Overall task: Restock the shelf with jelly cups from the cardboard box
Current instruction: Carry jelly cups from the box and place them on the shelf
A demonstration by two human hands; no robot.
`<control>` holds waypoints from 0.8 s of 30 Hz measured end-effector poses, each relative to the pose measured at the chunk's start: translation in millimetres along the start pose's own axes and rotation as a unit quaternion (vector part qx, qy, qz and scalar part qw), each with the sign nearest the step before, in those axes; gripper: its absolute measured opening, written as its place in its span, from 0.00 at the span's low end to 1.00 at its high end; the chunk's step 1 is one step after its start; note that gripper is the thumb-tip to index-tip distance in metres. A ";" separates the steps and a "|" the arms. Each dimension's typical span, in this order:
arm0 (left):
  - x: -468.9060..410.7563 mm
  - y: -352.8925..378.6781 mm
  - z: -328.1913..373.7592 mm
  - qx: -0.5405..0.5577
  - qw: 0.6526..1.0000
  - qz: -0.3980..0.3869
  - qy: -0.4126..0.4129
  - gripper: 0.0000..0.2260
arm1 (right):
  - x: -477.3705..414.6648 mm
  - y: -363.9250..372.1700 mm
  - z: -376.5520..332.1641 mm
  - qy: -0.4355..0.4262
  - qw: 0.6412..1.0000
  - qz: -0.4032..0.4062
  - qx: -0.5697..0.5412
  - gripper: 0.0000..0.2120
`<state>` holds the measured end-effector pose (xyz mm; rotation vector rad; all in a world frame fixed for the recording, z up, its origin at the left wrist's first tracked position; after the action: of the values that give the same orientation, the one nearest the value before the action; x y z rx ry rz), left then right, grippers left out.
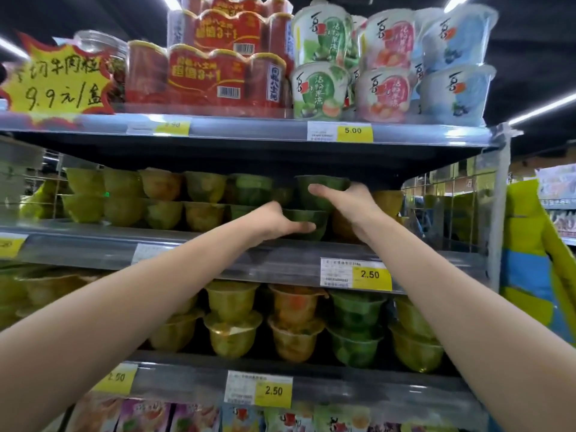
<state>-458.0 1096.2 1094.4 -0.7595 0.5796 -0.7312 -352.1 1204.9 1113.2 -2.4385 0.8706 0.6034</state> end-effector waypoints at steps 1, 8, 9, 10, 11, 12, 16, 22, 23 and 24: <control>-2.8 -1.0 -1.9 0.000 1.000 0.001 0.002 0.37 | -2.8 2.9 0.4 0.004 1.000 -0.004 -0.011 0.14; -10.6 -8.9 -9.7 0.021 1.000 -0.007 0.009 0.21 | -16.7 16.1 2.7 0.012 0.999 -0.041 -0.033 0.11; -11.2 -8.6 -10.0 0.022 1.000 -0.007 0.010 0.20 | -17.2 17.5 1.9 0.013 0.999 -0.046 -0.027 0.12; -12.0 -8.3 -9.8 0.020 1.000 -0.008 0.009 0.20 | -18.3 18.0 1.2 0.013 0.998 -0.049 -0.020 0.14; -12.8 -8.3 -9.4 0.019 1.000 -0.011 0.008 0.20 | -19.7 18.9 1.0 0.013 0.999 -0.050 -0.014 0.17; -13.6 -8.3 -9.0 0.019 1.000 -0.014 0.008 0.20 | -21.0 19.4 0.9 0.013 0.999 -0.050 -0.007 0.20; -17.6 -8.6 -9.4 0.024 0.999 -0.027 0.002 0.23 | -27.9 23.8 3.7 0.029 0.998 -0.045 0.013 0.26; -19.5 -8.1 -9.4 0.041 0.998 -0.039 0.009 0.23 | -28.7 25.6 3.1 0.029 0.999 -0.036 0.027 0.25; -19.9 -7.8 -9.9 0.045 0.998 -0.038 0.016 0.21 | -28.3 26.2 3.1 0.030 0.999 -0.033 0.030 0.25; -20.2 -7.5 -10.7 0.045 0.998 -0.036 0.022 0.19 | -28.7 26.7 3.7 0.029 0.999 -0.031 0.034 0.26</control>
<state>-480.7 1103.5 1097.9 -0.6838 0.5579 -0.8364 -391.0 1201.9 1118.3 -2.4236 0.8217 0.4745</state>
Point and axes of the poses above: each hand's wrist, its own x-axis away from the middle knuckle, its own y-axis out of the palm, z = x × y, the point moved 1 cm from there along -x, towards the middle knuckle, and after that the axes turned 13 degrees about -z, right-handed, at the moved point
